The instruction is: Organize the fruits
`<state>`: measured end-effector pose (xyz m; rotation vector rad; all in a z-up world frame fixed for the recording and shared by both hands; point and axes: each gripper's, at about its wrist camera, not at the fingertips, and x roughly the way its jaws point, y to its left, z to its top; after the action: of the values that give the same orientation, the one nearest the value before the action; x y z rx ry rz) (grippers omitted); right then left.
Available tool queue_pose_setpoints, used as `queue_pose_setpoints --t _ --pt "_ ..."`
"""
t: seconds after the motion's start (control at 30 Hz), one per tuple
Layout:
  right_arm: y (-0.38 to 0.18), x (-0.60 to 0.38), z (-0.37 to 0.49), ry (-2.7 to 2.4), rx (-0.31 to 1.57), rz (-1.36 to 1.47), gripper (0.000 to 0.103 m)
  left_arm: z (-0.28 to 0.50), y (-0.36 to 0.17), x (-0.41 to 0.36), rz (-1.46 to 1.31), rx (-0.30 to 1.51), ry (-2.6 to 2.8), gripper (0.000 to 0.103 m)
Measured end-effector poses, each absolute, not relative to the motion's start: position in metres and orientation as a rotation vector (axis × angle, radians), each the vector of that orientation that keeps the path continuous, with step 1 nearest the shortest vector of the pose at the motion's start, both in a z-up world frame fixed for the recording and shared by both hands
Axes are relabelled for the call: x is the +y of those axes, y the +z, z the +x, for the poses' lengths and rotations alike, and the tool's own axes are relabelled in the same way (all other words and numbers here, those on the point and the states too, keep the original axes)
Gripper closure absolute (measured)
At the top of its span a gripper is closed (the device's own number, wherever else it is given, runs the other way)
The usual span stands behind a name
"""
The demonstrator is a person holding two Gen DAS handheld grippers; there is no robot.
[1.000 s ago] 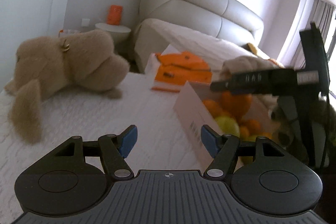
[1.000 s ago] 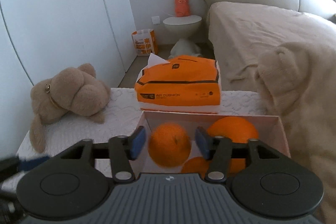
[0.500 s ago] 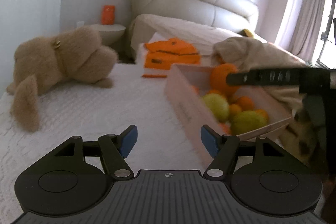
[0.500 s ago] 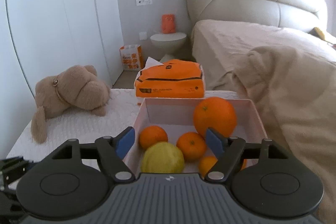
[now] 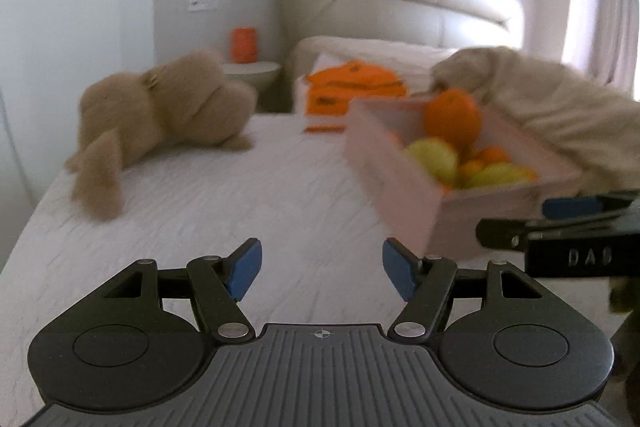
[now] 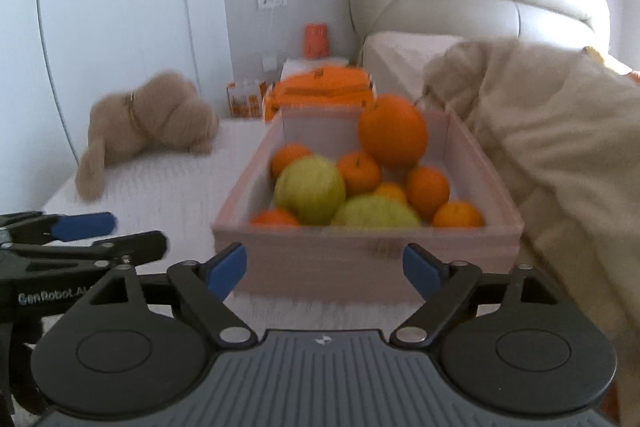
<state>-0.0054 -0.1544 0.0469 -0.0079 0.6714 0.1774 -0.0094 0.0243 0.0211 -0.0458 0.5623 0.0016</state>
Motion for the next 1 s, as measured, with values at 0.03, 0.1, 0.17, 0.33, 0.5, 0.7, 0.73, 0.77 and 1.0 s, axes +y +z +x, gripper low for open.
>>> queue_pose_setpoints --t 0.03,0.1,0.17,0.33,0.5,0.7,0.73,0.77,1.0 --pt "0.043 -0.152 -0.003 0.18 0.69 -0.011 0.017 -0.009 0.017 0.025 -0.049 0.573 0.014 0.031" --pt "0.035 -0.147 0.002 0.184 0.722 -0.024 0.017 -0.007 0.009 0.025 -0.058 0.595 0.038 0.031" --pt "0.026 -0.14 0.003 0.181 0.747 -0.062 0.017 -0.001 0.001 0.023 -0.056 0.637 0.034 0.03" --pt "0.004 -0.142 0.004 0.087 0.782 -0.106 0.004 0.001 -0.001 0.019 -0.029 0.649 0.037 0.029" --pt "0.0 -0.154 0.008 0.07 0.81 -0.028 0.0 0.002 -0.001 0.013 -0.007 0.656 0.056 0.028" --pt "-0.005 -0.153 0.001 0.053 0.754 -0.023 0.0 0.006 -0.002 0.011 -0.008 0.659 0.069 0.026" --pt "-0.005 -0.154 0.0 0.053 0.747 -0.023 0.0 0.006 -0.002 0.011 -0.008 0.658 0.069 0.026" --pt "-0.006 -0.154 0.0 0.055 0.746 -0.02 0.0 0.005 -0.002 0.011 -0.007 0.657 0.069 0.026" --pt "-0.004 -0.154 -0.001 0.057 0.745 -0.015 0.0 0.005 -0.002 0.012 -0.014 0.658 0.065 0.026"
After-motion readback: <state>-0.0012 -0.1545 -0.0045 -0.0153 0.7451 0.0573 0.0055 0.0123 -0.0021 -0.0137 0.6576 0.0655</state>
